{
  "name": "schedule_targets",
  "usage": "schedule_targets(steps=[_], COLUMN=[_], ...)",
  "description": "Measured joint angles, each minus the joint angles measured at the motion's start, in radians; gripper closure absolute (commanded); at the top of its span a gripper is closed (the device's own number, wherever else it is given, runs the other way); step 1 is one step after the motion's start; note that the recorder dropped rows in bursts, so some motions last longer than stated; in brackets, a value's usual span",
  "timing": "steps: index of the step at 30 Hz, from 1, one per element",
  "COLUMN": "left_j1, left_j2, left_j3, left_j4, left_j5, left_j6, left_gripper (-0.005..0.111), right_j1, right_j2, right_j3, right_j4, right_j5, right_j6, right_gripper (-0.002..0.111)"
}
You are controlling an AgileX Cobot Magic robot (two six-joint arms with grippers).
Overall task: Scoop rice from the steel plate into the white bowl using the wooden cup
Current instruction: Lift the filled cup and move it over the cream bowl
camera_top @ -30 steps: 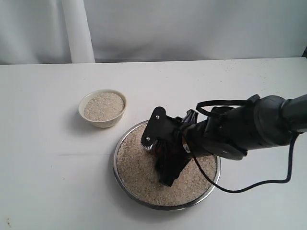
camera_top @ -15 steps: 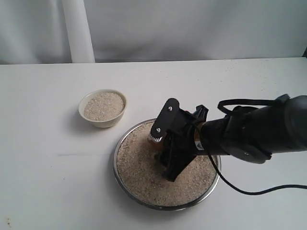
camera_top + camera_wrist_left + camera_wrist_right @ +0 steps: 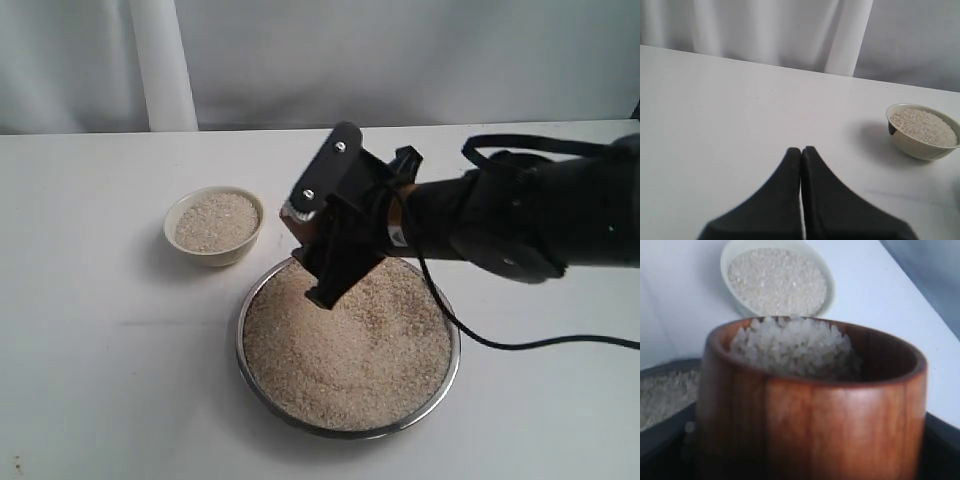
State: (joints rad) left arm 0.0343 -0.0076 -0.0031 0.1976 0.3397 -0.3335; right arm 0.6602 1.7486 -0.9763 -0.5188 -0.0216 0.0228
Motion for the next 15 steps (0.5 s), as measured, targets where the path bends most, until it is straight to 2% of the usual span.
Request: schedule_targets(steps=[7,15], left_j1=[0.000,0.000], left_j2=[0.000,0.000], left_j3=[0.000,0.000], left_j4=[0.000,0.000], left_j5=[0.000,0.000], left_j6=[0.000,0.000], left_gripper=[0.107,0.107], right_j1=[0.100,0.155], right_j2=[0.132,0.384], right_j3=[-0.317,-0.740], right_j4=[-0.014,-0.018], right_j5=[0.239,0.519], right_j6=[-0.046,-0.134], right_gripper=[0.108,0.108])
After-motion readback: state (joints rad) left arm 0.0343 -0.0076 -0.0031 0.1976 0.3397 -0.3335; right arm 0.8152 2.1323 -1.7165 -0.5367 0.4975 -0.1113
